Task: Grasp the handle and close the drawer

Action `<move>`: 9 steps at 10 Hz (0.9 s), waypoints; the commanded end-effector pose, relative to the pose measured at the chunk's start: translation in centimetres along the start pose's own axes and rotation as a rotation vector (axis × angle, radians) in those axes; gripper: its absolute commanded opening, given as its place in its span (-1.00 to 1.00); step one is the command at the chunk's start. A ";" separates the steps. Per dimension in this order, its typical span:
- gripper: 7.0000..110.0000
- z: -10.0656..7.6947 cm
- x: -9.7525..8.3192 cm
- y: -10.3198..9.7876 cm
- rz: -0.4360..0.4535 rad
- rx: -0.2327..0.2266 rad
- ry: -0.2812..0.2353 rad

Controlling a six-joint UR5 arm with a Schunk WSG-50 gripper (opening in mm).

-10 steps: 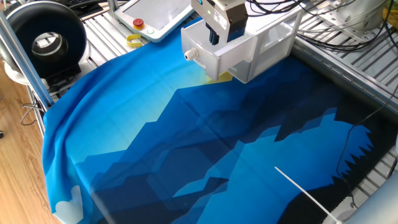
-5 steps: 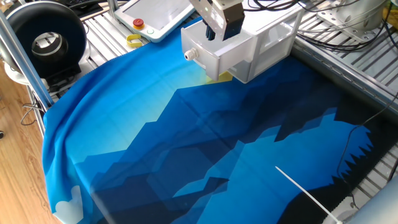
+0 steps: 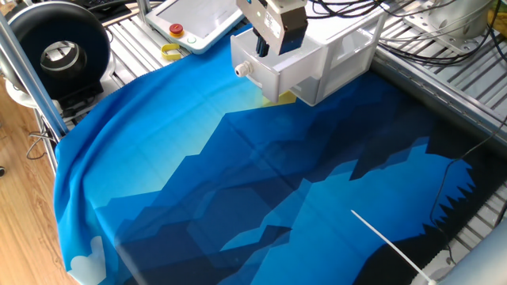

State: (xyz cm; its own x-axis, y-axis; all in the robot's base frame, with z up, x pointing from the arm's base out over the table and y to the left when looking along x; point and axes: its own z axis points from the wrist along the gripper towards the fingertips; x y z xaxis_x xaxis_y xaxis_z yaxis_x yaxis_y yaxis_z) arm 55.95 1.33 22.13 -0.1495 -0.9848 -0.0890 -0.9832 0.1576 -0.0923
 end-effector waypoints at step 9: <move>-1.00 -1.6 -0.5 -0.8 0.013 -0.142 0.019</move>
State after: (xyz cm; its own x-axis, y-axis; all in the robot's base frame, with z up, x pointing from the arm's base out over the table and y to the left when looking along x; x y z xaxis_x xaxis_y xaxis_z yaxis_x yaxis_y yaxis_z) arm 54.91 1.34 22.84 -0.1645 -0.9840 -0.0683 -0.9863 0.1634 0.0219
